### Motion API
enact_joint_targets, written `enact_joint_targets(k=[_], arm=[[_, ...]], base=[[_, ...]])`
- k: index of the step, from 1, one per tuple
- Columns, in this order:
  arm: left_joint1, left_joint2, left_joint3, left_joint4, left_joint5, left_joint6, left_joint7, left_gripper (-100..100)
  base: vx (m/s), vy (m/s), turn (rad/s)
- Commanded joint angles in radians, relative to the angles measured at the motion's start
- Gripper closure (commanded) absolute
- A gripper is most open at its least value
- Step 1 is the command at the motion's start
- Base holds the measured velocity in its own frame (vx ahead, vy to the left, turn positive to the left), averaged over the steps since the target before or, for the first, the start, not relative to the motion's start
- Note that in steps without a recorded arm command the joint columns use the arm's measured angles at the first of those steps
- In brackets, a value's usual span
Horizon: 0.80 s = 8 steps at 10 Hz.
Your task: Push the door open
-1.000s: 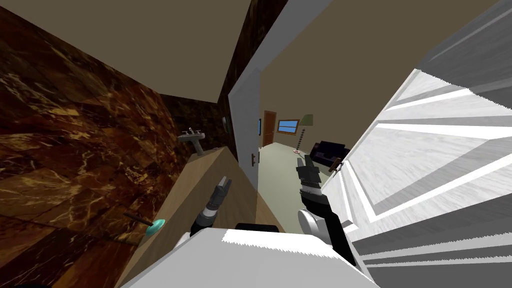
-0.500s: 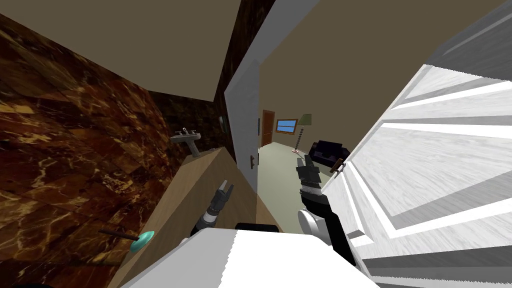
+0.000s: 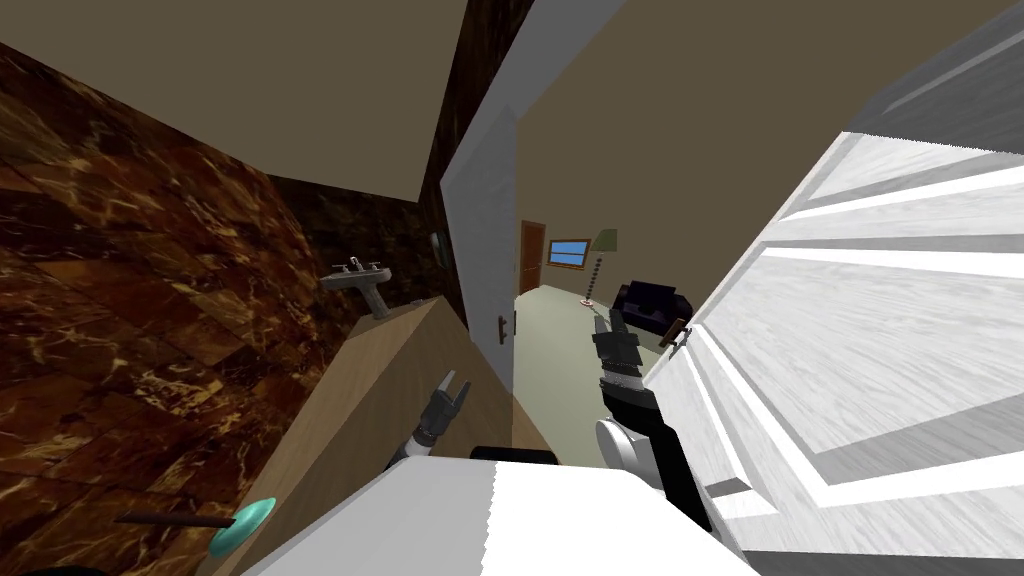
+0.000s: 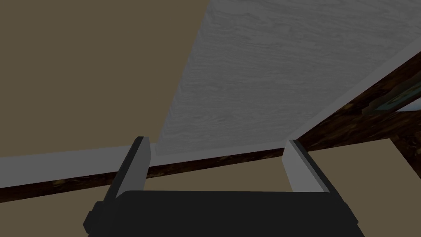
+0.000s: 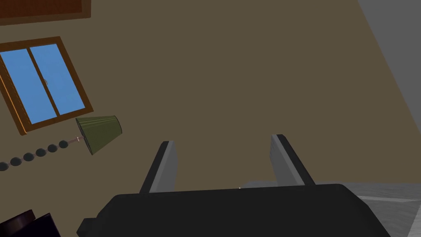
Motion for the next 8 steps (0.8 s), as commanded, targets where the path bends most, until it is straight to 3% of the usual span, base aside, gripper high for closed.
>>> enact_joint_targets(k=[1, 8], arm=[[0.005, -0.004, -0.001, 0.030, -0.024, -0.019, -0.034, -100], [0.030, -0.011, 0.012, 0.176, -0.135, -0.107, -0.178, -100]], base=[[0.147, 0.036, -0.081], [0.138, 0.048, -0.084]])
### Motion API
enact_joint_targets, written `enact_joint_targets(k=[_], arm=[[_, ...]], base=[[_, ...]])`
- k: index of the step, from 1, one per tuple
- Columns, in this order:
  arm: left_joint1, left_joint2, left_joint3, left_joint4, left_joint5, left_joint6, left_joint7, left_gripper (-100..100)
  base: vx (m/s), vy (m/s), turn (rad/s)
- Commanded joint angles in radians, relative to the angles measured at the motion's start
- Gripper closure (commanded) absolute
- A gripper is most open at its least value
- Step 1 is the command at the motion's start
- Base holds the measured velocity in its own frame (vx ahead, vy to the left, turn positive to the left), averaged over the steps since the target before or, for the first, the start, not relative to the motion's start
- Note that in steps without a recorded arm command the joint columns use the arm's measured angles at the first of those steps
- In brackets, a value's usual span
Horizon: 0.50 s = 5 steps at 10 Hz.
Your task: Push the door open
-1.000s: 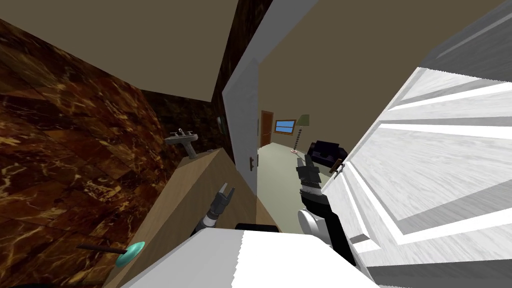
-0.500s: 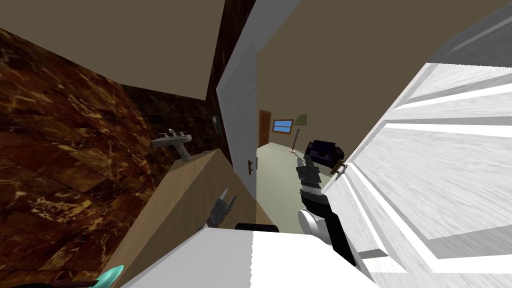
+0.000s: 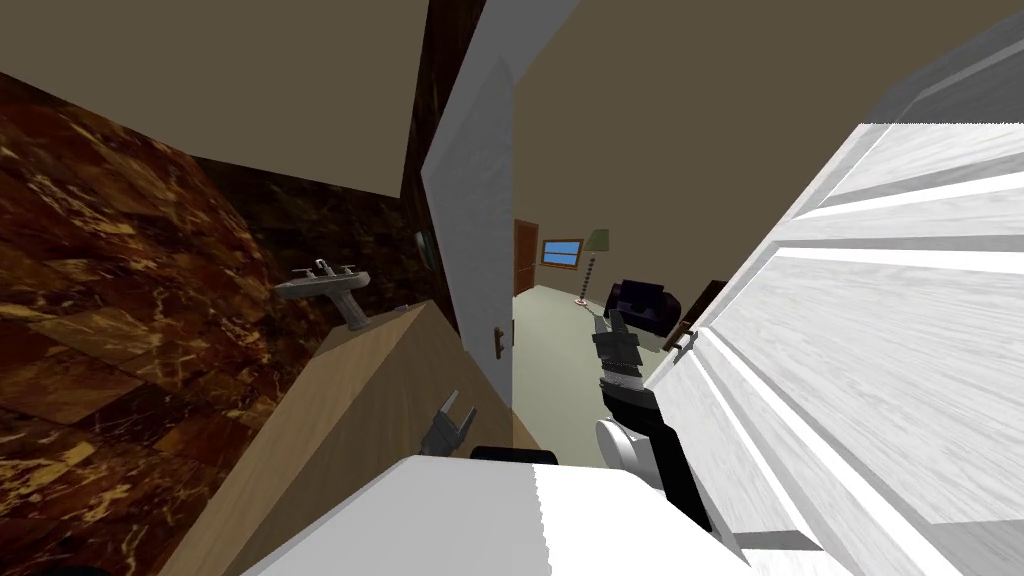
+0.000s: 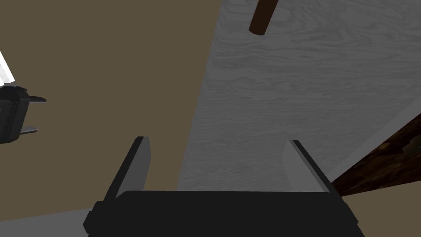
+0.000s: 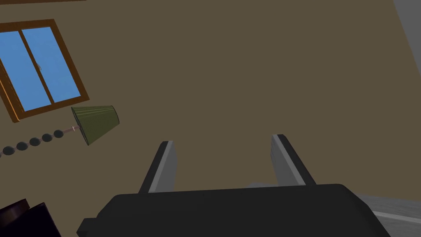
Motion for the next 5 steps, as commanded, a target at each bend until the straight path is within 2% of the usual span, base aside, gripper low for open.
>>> enact_joint_targets(k=[1, 3, 5], arm=[[0.008, 0.002, 0.007, 0.039, -0.029, -0.027, -0.039, -100], [0.012, 0.000, 0.009, 0.062, -0.047, -0.041, -0.062, -100], [0.020, -0.005, 0.013, 0.109, -0.082, -0.069, -0.108, -100]], base=[[0.177, 0.094, -0.113], [0.153, 0.052, -0.059], [0.135, 0.086, -0.094]])
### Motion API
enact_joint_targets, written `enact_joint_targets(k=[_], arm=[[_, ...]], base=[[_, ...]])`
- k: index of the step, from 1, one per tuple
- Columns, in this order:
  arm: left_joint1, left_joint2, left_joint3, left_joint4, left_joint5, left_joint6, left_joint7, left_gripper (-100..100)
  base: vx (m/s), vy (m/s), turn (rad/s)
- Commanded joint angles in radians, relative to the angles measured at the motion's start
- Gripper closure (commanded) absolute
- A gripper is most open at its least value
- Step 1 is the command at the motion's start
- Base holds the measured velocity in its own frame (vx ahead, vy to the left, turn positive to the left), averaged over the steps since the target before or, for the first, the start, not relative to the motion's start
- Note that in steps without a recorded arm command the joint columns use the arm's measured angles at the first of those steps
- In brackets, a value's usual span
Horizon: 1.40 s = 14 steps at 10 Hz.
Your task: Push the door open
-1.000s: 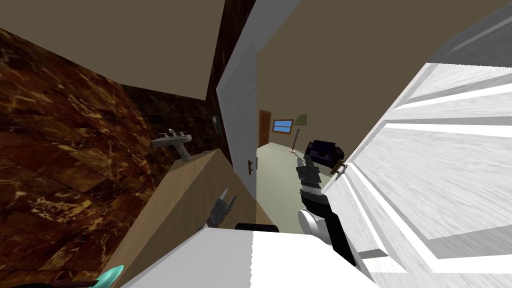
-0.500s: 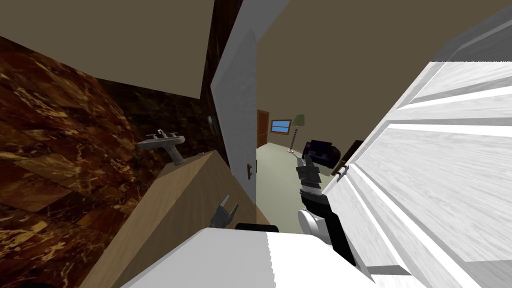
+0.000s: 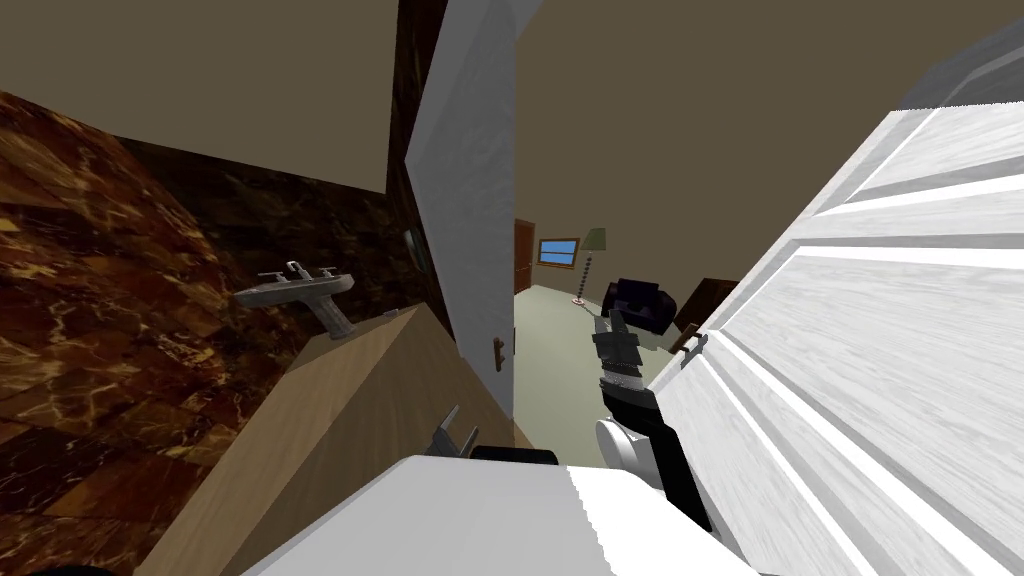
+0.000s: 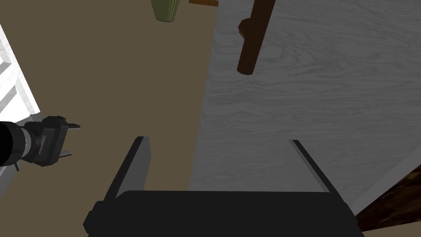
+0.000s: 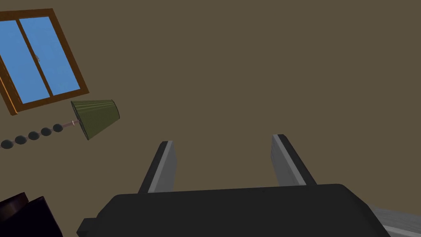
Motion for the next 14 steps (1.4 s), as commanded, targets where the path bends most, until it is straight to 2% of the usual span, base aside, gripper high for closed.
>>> enact_joint_targets(k=[1, 7, 11, 12, 14], arm=[[0.008, -0.002, 0.004, 0.029, -0.027, -0.020, -0.033, -100], [0.027, -0.021, 0.014, 0.145, -0.114, -0.089, -0.147, -100], [0.036, -0.034, 0.018, 0.197, -0.154, -0.121, -0.199, -100], [0.040, -0.034, 0.015, 0.179, -0.150, -0.111, -0.187, -100], [0.027, -0.027, 0.013, 0.180, -0.148, -0.095, -0.185, -100]], base=[[0.142, 0.068, -0.105], [0.177, 0.089, -0.078], [0.160, 0.064, -0.086], [0.067, 0.026, -0.008], [0.140, -0.052, -0.037]])
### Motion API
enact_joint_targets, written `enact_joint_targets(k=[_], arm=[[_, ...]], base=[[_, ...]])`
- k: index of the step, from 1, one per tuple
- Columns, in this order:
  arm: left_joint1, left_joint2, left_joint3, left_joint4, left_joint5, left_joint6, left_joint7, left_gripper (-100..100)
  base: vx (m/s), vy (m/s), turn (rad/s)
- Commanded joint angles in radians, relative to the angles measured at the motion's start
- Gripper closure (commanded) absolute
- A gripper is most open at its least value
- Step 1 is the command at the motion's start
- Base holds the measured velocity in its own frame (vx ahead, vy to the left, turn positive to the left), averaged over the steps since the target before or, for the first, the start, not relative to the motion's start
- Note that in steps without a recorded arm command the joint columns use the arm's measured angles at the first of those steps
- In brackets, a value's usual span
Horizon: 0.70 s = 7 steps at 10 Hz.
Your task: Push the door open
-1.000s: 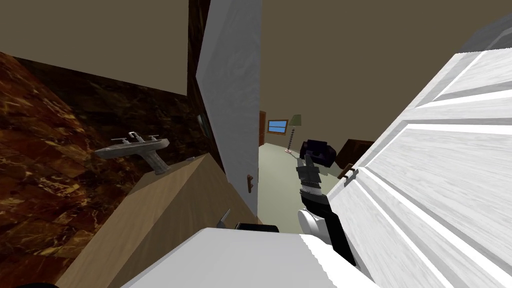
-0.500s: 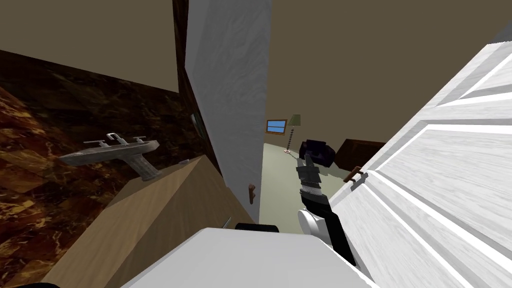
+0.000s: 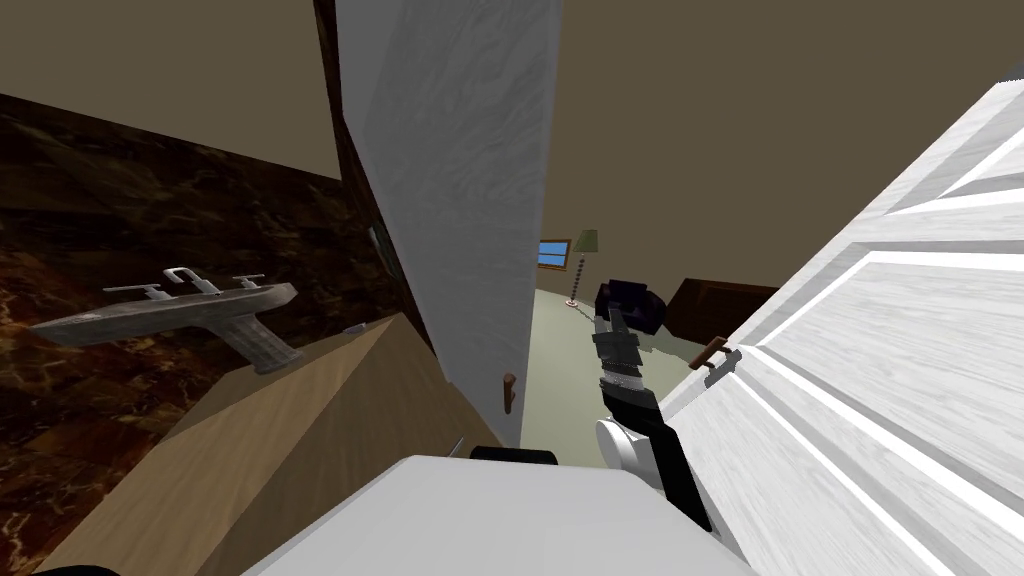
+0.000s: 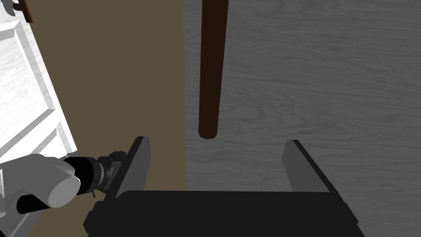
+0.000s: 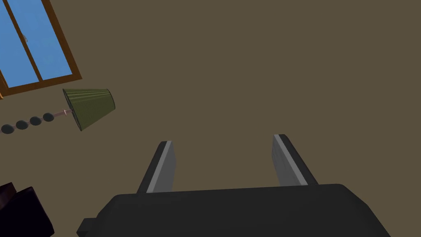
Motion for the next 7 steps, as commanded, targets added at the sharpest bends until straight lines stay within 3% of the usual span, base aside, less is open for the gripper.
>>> enact_joint_targets(k=[1, 5, 7], arm=[[-0.011, 0.001, -0.002, 0.002, 0.002, 0.014, 0.002, -100], [-0.040, -0.011, -0.006, 0.003, 0.007, 0.053, 0.013, -100], [-0.043, -0.013, -0.006, 0.004, 0.007, 0.054, 0.014, -100]], base=[[0.143, -0.138, -0.025], [0.179, -0.139, -0.037], [0.111, -0.069, -0.013]])
